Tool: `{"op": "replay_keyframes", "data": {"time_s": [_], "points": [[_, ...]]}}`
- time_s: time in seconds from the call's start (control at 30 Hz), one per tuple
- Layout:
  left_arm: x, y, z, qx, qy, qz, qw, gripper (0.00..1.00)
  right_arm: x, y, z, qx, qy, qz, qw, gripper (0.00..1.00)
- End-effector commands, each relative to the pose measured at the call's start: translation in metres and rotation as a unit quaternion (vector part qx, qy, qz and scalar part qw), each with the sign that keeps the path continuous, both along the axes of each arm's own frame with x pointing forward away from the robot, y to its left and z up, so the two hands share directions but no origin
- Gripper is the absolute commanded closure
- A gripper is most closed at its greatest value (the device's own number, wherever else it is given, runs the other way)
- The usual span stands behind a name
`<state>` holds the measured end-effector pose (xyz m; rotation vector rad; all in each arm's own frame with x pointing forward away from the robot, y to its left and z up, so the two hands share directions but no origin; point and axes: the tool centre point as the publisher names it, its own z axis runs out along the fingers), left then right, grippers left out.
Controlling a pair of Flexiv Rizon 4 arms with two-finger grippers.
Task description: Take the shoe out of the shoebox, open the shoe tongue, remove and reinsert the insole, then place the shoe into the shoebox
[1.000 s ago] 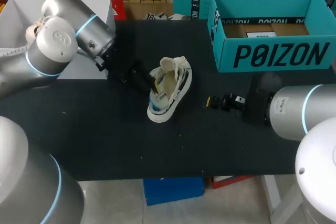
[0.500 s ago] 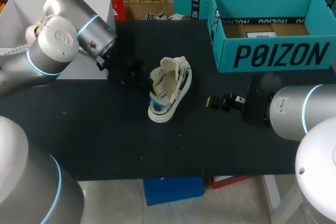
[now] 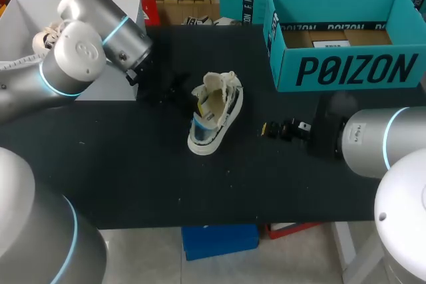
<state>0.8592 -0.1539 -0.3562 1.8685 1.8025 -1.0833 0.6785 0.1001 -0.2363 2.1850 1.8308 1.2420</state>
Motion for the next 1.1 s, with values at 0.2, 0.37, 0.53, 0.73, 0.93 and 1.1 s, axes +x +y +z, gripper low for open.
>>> {"op": "replay_keyframes", "data": {"time_s": [0.2, 0.37, 0.53, 0.73, 0.93, 1.1], "points": [[0.009, -0.007, -0.007, 0.014, -0.024, 0.015, 0.999, 1.0, -0.001, 0.004, -0.004, 0.001, -0.005, -0.005, 1.0, 0.0], [0.015, -0.008, -0.009, 0.021, -0.036, 0.03, 0.999, 1.0, -0.001, 0.004, -0.004, 0.001, -0.005, -0.005, 1.0, 0.0], [0.016, -0.01, -0.009, 0.021, -0.039, 0.033, 0.998, 1.0, -0.001, 0.004, -0.004, 0.001, -0.005, -0.005, 1.0, 0.0], [0.003, -0.007, -0.004, 0.03, -0.019, 0.015, 0.999, 0.96, -0.001, 0.004, -0.004, 0.001, -0.005, -0.005, 1.0, 0.0], [-0.007, 0.003, -0.007, 0.06, 0.0, -0.003, 0.998, 1.0, -0.001, 0.004, -0.004, 0.001, -0.005, -0.005, 1.0, 0.0], [-0.012, 0.006, -0.016, 0.08, 0.008, -0.009, 0.997, 1.0, -0.001, 0.004, -0.004, 0.001, -0.005, -0.005, 1.0, 0.0]]}}
